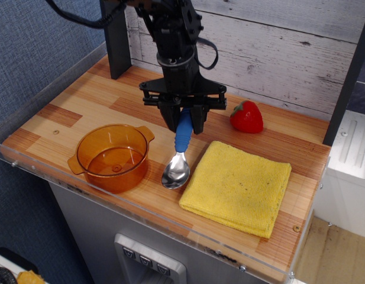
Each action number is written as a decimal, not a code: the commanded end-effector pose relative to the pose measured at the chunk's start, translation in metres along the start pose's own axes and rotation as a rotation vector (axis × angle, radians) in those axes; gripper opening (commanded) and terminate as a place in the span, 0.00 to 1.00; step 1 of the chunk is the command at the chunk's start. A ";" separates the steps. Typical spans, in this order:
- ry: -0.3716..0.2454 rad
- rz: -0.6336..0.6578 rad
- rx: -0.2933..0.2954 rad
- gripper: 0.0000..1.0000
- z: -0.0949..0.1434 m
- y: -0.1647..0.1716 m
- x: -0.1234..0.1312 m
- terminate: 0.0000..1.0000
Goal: PICK UP THE SPOON AND KEEP ANOTHER SIDE OF THE TABLE
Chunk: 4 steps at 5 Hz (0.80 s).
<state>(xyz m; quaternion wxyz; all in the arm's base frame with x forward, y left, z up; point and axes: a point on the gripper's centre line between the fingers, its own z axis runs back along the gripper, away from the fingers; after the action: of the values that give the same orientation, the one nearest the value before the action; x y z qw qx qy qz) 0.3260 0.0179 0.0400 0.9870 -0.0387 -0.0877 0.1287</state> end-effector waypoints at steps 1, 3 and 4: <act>-0.033 0.005 0.025 0.00 0.004 0.011 0.018 0.00; -0.025 0.003 0.023 0.00 -0.007 0.012 0.021 0.00; -0.018 -0.012 0.007 0.00 -0.011 0.014 0.021 0.00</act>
<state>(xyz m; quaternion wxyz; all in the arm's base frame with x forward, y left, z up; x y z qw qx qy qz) 0.3310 0.0268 0.0126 0.9886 -0.0369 -0.0746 0.1254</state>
